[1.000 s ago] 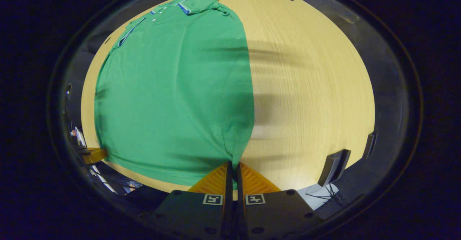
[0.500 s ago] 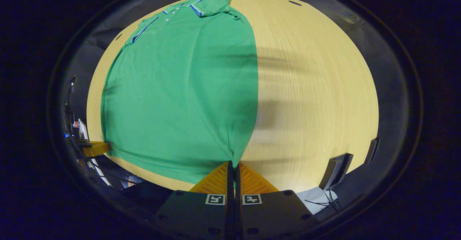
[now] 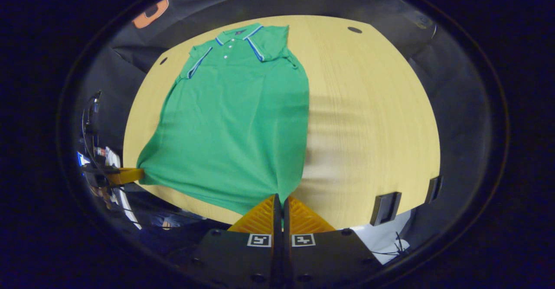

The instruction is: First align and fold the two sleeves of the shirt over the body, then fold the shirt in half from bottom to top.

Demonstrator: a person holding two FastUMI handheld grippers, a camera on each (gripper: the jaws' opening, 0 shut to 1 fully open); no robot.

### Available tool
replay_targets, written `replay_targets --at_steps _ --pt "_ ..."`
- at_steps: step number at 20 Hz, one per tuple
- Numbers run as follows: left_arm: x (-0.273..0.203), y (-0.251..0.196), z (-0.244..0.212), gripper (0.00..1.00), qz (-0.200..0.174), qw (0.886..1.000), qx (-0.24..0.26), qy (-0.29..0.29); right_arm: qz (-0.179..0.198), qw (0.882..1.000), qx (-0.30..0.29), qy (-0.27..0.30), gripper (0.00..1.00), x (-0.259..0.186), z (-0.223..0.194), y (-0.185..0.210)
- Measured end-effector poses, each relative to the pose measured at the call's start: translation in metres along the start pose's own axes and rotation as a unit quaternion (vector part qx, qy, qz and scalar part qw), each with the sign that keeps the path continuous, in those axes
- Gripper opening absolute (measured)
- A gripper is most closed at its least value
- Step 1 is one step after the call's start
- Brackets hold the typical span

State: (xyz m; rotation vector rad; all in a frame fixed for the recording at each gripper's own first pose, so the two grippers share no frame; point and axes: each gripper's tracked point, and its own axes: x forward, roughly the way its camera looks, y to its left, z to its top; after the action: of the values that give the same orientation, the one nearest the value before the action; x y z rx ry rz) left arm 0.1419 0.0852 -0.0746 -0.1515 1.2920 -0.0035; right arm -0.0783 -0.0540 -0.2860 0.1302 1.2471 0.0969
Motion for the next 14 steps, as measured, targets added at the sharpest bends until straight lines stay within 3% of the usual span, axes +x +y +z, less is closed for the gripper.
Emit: replay_targets --at_steps 8,14 --pt "-0.061 -0.015 0.124 0.03 0.003 0.998 0.005 -0.070 0.008 0.998 -0.020 -0.059 0.02 -0.017 0.068 0.007" --pt "-0.037 -0.034 0.180 0.03 0.027 0.990 0.037 -0.133 0.004 0.993 -0.036 -0.113 0.02 -0.021 0.151 0.006"
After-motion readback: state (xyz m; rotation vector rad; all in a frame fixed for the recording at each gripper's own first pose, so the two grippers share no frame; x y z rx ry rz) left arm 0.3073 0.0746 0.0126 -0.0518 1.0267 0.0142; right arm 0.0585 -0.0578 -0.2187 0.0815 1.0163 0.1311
